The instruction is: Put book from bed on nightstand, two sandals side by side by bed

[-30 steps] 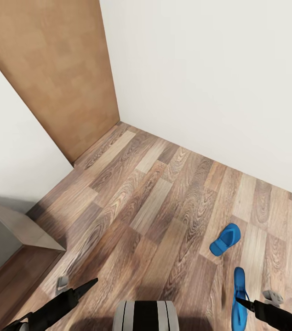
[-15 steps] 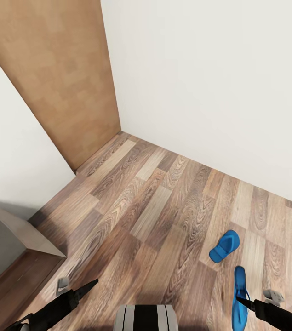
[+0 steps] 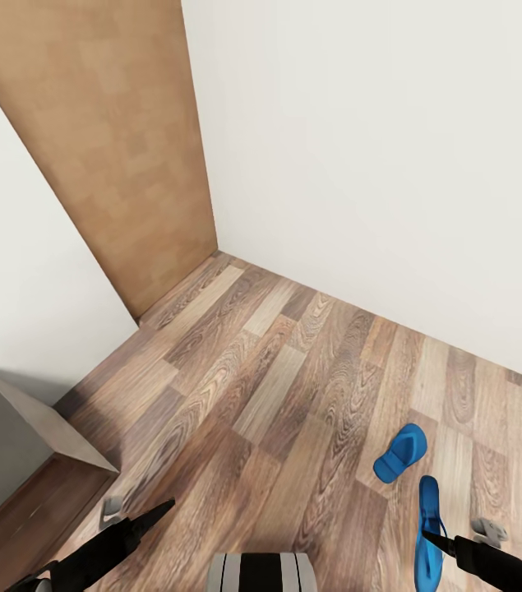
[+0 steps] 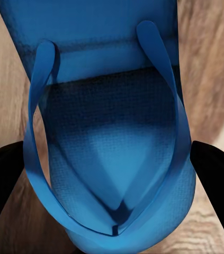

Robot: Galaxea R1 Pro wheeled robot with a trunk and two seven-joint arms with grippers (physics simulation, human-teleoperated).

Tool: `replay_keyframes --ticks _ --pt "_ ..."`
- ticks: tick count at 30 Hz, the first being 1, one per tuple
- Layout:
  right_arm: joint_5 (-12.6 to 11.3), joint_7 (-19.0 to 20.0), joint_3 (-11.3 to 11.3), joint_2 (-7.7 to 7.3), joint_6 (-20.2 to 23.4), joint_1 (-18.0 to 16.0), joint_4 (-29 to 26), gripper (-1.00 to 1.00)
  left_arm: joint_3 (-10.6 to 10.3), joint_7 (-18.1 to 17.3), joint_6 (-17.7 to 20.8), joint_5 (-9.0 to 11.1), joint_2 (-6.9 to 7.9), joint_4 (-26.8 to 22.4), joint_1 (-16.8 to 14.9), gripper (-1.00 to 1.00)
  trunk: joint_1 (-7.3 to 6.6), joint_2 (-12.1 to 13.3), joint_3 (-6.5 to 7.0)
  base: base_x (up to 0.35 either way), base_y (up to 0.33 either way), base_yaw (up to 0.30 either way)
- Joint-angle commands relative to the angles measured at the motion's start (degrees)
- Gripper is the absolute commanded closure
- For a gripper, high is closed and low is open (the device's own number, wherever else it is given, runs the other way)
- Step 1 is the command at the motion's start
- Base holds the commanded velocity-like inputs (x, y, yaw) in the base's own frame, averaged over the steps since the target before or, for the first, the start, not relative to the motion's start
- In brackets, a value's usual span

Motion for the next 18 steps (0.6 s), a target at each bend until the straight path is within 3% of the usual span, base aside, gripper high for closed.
replay_keyframes --ticks 1,18 --pt "-0.39 0.13 -0.06 0.00 0.52 -0.01 0.01 1.00 0.02 -0.12 0.56 0.25 0.00 0.01 -0.02 -1.00 -0.03 0.00 0.19 0.000 0.000 0.000" --pt "-0.39 0.13 -0.05 0.08 0.47 -0.01 0.01 1.00 0.02 -0.12 0.56 0.25 0.00 0.01 -0.02 -1.00 -0.47 0.23 3.96 0.000 0.000 0.000"
